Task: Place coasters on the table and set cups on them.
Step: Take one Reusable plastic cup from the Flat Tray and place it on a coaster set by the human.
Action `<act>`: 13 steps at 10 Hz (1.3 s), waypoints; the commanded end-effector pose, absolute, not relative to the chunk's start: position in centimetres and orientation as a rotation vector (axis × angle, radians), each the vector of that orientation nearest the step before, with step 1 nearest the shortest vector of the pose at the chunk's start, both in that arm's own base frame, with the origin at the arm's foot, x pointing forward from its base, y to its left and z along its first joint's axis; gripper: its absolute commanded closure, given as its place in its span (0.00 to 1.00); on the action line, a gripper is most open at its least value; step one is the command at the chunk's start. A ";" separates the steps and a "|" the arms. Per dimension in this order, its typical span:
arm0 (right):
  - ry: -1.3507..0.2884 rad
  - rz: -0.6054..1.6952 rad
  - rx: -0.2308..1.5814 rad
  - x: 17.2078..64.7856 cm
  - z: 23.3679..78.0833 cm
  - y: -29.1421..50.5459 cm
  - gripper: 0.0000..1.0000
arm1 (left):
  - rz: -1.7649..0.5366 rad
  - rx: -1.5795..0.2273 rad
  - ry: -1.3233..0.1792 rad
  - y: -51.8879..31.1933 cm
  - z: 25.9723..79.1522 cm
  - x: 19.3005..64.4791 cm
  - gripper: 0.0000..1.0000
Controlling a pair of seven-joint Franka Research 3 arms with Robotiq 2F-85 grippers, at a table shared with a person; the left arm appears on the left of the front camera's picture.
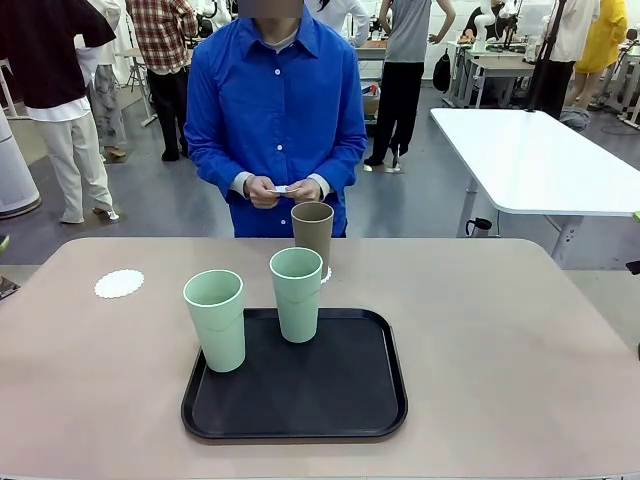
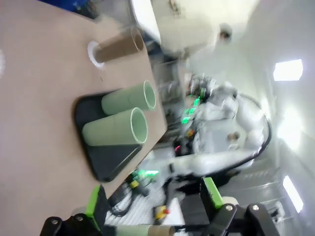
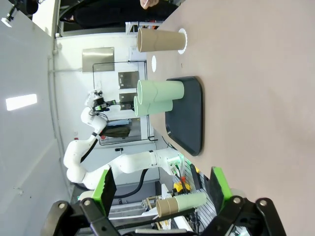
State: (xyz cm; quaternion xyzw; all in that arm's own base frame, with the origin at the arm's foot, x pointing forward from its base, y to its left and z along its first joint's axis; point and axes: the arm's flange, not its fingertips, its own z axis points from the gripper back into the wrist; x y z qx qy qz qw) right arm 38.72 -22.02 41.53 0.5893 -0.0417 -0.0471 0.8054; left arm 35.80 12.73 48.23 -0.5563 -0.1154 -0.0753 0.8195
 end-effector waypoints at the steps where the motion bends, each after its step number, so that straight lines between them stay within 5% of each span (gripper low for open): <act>1: -0.092 -0.098 1.269 38.3 41.6 -21.8 0.00 | -0.491 -0.938 -0.304 10.0 53.1 37.2 0.00; 6: -0.092 -0.098 1.269 38.3 41.6 -21.8 0.00 | -0.944 -0.298 -0.312 -3.1 52.0 40.8 0.00; 13: -0.092 -0.098 1.269 38.3 41.6 -21.8 0.00 | -1.099 -0.356 -0.247 -8.2 44.9 41.4 0.00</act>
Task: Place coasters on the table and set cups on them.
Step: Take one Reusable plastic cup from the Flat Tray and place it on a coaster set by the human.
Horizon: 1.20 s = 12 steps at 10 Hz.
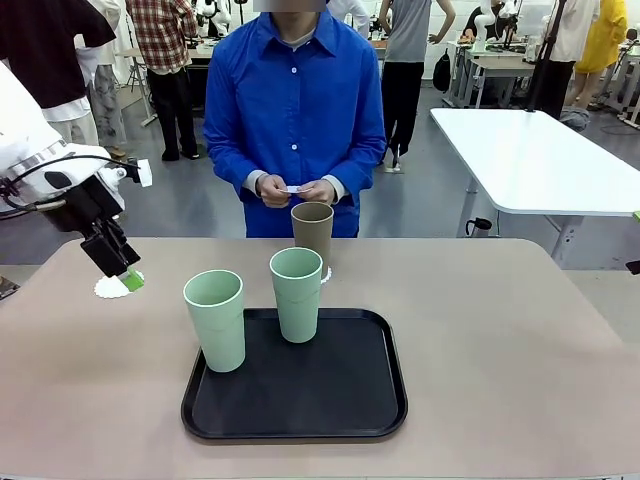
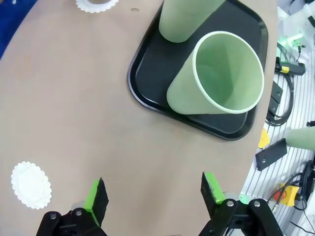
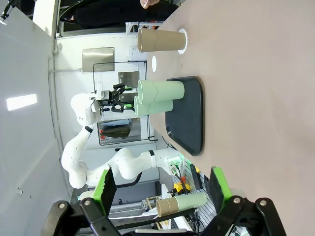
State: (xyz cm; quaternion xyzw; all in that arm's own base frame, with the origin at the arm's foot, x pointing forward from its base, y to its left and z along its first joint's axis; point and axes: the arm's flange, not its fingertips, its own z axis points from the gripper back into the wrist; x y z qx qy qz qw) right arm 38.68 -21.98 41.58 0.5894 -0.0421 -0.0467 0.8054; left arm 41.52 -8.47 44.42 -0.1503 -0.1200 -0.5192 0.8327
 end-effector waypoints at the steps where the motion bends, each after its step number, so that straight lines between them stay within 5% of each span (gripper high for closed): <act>1: -0.092 -0.098 1.269 38.3 41.6 -21.8 0.00 | -1.100 -0.306 -0.271 -8.5 44.8 41.6 0.00; 5: -0.092 -0.098 1.269 38.3 41.6 -21.8 0.00 | -1.101 -0.314 -0.260 -8.4 44.7 41.6 0.00; 7: -0.092 -0.098 1.269 38.3 41.6 -21.8 0.00 | -1.155 -0.568 -0.478 -5.5 42.4 43.3 0.00; 12: -0.092 -0.098 1.269 38.3 41.6 -21.8 0.00 | -1.302 -0.836 -0.779 -1.4 37.6 44.3 0.00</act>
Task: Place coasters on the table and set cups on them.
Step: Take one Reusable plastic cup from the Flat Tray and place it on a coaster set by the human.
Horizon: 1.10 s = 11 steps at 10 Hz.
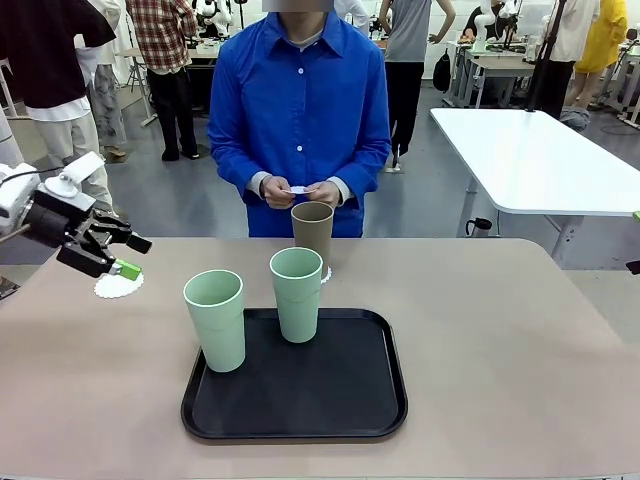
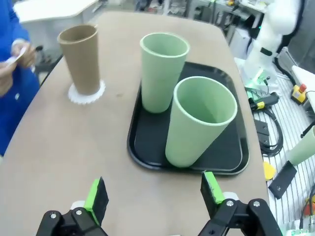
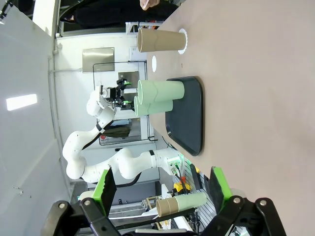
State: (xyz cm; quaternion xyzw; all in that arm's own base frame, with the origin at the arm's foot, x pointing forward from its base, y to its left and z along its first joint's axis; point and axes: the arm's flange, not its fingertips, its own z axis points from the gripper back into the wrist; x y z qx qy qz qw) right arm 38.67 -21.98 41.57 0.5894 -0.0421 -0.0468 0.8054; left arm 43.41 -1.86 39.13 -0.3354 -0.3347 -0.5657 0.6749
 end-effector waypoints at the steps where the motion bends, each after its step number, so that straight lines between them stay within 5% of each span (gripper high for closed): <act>1: -0.092 -0.098 1.269 38.3 41.6 -21.8 0.00 | -1.294 -0.903 -0.792 -1.4 36.1 44.7 0.00; 8: -0.092 -0.098 1.269 38.3 41.6 -21.8 0.00 | -1.317 -1.009 -0.898 -3.7 30.2 44.7 0.00; 11: -0.092 -0.098 1.269 38.3 41.6 -21.8 0.00 | -1.305 -1.037 -0.829 -3.1 30.4 44.6 0.00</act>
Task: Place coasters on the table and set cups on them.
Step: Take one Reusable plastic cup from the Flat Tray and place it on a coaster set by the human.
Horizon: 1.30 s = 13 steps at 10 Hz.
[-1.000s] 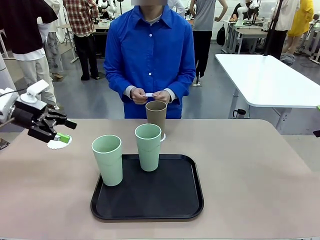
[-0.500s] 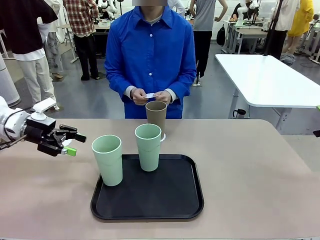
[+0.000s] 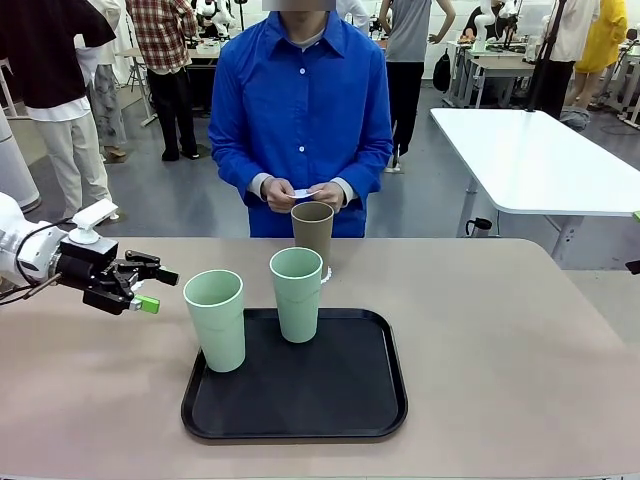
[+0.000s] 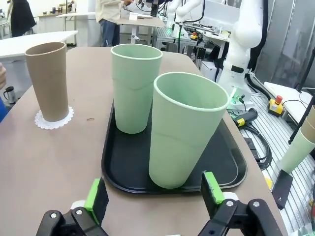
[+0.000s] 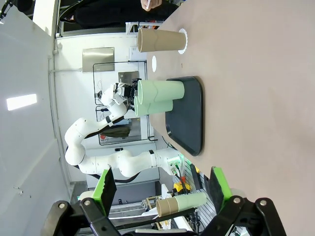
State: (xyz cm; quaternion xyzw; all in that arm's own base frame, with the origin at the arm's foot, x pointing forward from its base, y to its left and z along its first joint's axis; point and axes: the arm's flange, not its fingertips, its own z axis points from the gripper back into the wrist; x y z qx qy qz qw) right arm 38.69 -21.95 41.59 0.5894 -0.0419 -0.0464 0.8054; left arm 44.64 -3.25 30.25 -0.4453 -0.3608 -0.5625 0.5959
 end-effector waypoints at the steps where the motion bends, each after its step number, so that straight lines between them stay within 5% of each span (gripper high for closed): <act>1: -0.092 -0.098 1.269 38.3 41.6 -21.8 0.00 | -1.305 -1.037 -0.829 -3.1 30.4 44.6 0.00; 5: -0.092 -0.098 1.269 38.3 41.6 -21.8 0.00 | -1.314 -1.199 -0.908 -3.4 28.7 43.2 0.00; 13: -0.092 -0.098 1.269 38.3 41.6 -21.8 0.00 | -1.346 -1.147 -1.061 -6.2 26.3 42.4 0.00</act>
